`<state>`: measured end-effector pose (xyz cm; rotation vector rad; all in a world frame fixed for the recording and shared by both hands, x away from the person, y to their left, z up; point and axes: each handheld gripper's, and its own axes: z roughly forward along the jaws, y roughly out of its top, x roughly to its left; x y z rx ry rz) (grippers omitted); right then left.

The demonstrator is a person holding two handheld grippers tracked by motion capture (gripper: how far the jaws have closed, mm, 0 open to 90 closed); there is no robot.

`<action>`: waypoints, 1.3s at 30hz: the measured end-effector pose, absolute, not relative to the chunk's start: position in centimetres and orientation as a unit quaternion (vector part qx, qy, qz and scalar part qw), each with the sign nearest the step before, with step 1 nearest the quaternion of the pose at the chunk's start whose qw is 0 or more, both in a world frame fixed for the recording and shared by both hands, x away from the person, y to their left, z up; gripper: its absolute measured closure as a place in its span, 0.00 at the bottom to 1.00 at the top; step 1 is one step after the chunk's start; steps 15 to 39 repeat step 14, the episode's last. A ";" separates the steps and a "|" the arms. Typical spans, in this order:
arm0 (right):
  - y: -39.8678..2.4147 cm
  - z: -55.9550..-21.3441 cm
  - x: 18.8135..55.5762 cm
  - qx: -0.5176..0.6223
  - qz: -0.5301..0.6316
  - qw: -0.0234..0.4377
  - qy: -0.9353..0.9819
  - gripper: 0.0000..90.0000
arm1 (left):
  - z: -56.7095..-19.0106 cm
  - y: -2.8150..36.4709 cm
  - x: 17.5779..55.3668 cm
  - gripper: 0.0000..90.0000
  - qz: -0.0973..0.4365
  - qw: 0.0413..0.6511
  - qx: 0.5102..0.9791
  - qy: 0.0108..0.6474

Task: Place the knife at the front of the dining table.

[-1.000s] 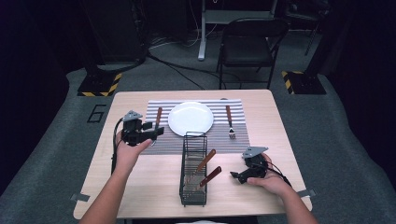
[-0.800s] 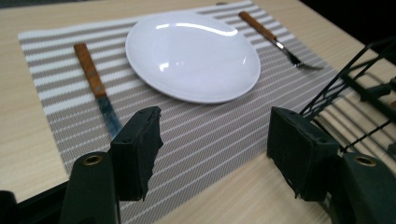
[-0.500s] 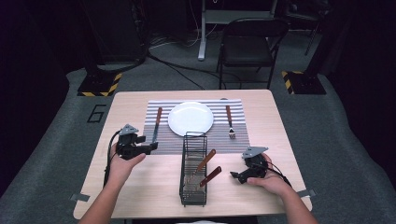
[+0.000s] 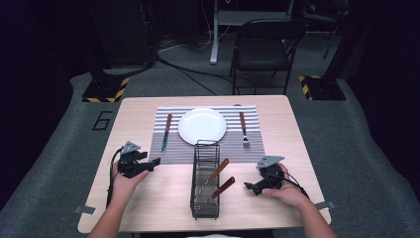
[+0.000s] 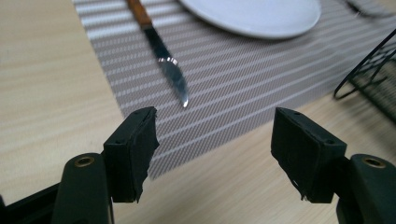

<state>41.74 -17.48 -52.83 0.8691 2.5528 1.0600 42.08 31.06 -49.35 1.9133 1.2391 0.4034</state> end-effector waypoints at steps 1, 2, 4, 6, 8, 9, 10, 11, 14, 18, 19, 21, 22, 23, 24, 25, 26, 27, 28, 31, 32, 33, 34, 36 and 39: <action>-17.5 -52.8 41.7 0.298 0.363 0.122 0.875 0.00 | -49.6 31.1 42.1 0.35 0.151 0.401 0.757 0.494; -17.5 -52.8 41.7 0.298 0.363 0.122 0.875 0.00 | -49.8 31.1 42.1 0.35 0.146 0.399 0.758 0.495; -17.5 -52.8 41.7 0.298 0.363 0.122 0.875 0.00 | -50.0 31.1 42.1 0.35 0.149 0.398 0.759 0.493; -17.5 -52.8 41.7 0.298 0.363 0.122 0.875 0.00 | -50.0 31.2 42.0 0.35 0.155 0.393 0.763 0.489; -17.5 -52.8 41.7 0.298 0.363 0.122 0.875 0.00 | -50.0 31.3 41.8 0.35 0.159 0.389 0.765 0.489; -17.5 -52.8 41.7 0.298 0.363 0.122 0.875 0.00 | -50.0 31.4 41.8 0.35 0.163 0.388 0.764 0.490; -17.5 -52.8 41.7 0.298 0.363 0.122 0.875 0.00 | -50.1 31.5 41.8 0.35 0.165 0.390 0.762 0.491; -17.5 -52.8 41.7 0.298 0.363 0.122 0.875 0.00 | -50.1 31.6 41.8 0.35 0.166 0.388 0.760 0.494; -17.5 -52.8 41.7 0.298 0.362 0.122 0.874 0.00 | -50.2 32.1 42.0 0.35 0.169 0.384 0.757 0.502; -17.5 -52.8 41.7 0.298 0.362 0.122 0.874 0.00 | -50.2 32.1 42.0 0.35 0.169 0.384 0.757 0.502; -17.5 -52.8 41.7 0.298 0.362 0.122 0.874 0.00 | -50.2 32.1 42.0 0.35 0.169 0.384 0.757 0.502; -17.5 -52.8 41.7 0.298 0.362 0.122 0.874 0.00 | -50.2 32.1 42.0 0.35 0.169 0.384 0.757 0.502; -17.5 -52.8 41.7 0.298 0.362 0.122 0.874 0.00 | -50.2 32.1 42.0 0.35 0.169 0.384 0.757 0.502; -17.5 -52.8 41.7 0.298 0.362 0.122 0.874 0.00 | -50.2 32.1 42.0 0.35 0.169 0.384 0.757 0.502; -17.5 -52.8 41.7 0.298 0.362 0.122 0.874 0.00 | -50.2 32.1 42.0 0.35 0.169 0.384 0.757 0.502; -17.5 -52.8 41.7 0.298 0.362 0.122 0.874 0.00 | -50.2 32.1 42.0 0.35 0.169 0.384 0.757 0.502; -17.5 -52.8 41.7 0.298 0.362 0.122 0.874 0.00 | -50.2 32.1 42.0 0.35 0.169 0.384 0.757 0.502; -17.5 -52.8 41.7 0.298 0.362 0.122 0.874 0.00 | -50.2 32.1 42.0 0.35 0.169 0.384 0.757 0.502; -17.5 -52.8 41.7 0.298 0.362 0.122 0.874 0.00 | -50.2 32.1 42.0 0.35 0.169 0.384 0.757 0.502; -17.5 -52.8 41.7 0.298 0.362 0.122 0.874 0.00 | -50.2 32.1 42.0 0.35 0.169 0.384 0.757 0.502; -17.5 -52.8 41.7 0.298 0.362 0.122 0.874 0.00 | -50.2 32.1 42.0 0.35 0.169 0.384 0.757 0.502; -17.5 -52.8 41.7 0.298 0.362 0.122 0.874 0.00 | -50.2 32.1 42.0 0.35 0.169 0.384 0.757 0.502; -17.5 -52.8 41.7 0.298 0.362 0.122 0.874 0.00 | -50.2 32.1 42.0 0.35 0.169 0.384 0.757 0.502; -17.5 -52.8 41.7 0.298 0.362 0.122 0.874 0.00 | -50.2 32.1 42.0 0.35 0.169 0.384 0.757 0.502; -17.5 -52.8 41.7 0.298 0.362 0.122 0.874 0.00 | -50.2 32.1 42.0 0.35 0.169 0.384 0.757 0.502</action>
